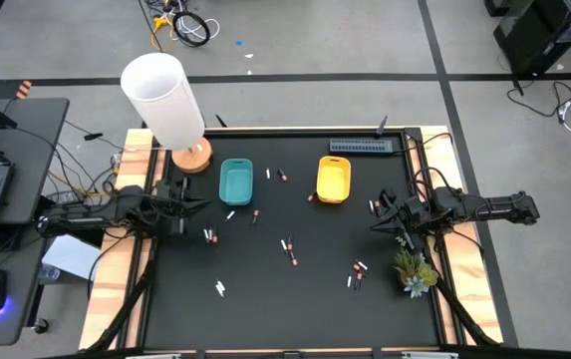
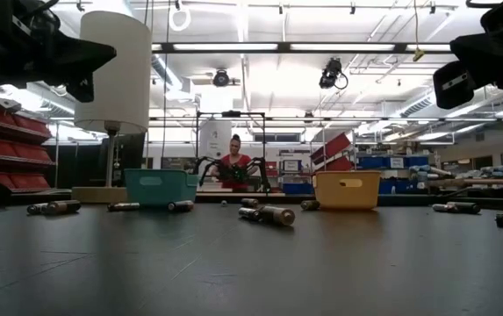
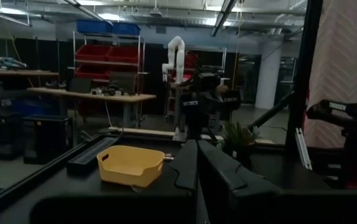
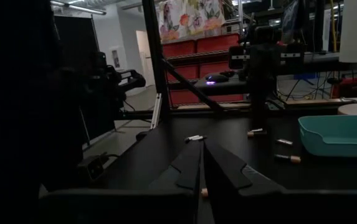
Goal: Sort batteries
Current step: Put the black battery into the yellow bin
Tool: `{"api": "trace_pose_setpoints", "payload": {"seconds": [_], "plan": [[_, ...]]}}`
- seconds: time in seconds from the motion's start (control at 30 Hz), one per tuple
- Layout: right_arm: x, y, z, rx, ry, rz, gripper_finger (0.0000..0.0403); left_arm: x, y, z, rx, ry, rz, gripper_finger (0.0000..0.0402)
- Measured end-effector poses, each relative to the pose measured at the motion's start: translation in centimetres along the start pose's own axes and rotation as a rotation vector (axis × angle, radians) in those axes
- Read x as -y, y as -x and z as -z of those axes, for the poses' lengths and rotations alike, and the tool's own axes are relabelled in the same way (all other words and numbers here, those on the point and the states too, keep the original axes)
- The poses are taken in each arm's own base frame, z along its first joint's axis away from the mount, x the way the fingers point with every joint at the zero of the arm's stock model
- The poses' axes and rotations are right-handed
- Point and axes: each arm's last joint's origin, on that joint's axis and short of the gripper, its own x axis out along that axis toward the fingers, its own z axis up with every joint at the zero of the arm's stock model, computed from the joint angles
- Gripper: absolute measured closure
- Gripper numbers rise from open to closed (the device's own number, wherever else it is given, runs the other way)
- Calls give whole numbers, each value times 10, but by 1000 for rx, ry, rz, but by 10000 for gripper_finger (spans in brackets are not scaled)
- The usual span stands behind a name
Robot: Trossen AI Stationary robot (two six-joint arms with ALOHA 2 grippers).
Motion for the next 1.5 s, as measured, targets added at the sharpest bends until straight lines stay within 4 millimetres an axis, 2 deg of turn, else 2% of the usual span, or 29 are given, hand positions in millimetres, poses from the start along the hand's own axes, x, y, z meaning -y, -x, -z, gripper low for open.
{"api": "trace_pose_setpoints", "payload": {"seconds": [0.6,0.83,0.9,1.1,1.17,1.23,1.37,1.5], "plan": [[0,0,0,0,0,2,373,0,0,-5,58,28,-24,376],[0,0,-3,28,8,5,373,-4,0,-6,96,402,-124,376],[0,0,-5,54,57,10,373,-5,1,-8,137,514,-158,376],[-1,1,-12,127,196,14,373,-8,2,-12,248,748,-249,376],[1,1,-15,155,198,90,373,-8,2,-14,278,788,-241,376],[4,2,-19,217,60,208,373,-8,3,-17,308,794,-229,376],[8,5,-23,368,-381,329,373,-9,4,-21,367,801,-238,376],[10,5,-22,408,-582,353,373,-10,5,-23,402,750,-289,376]]}}
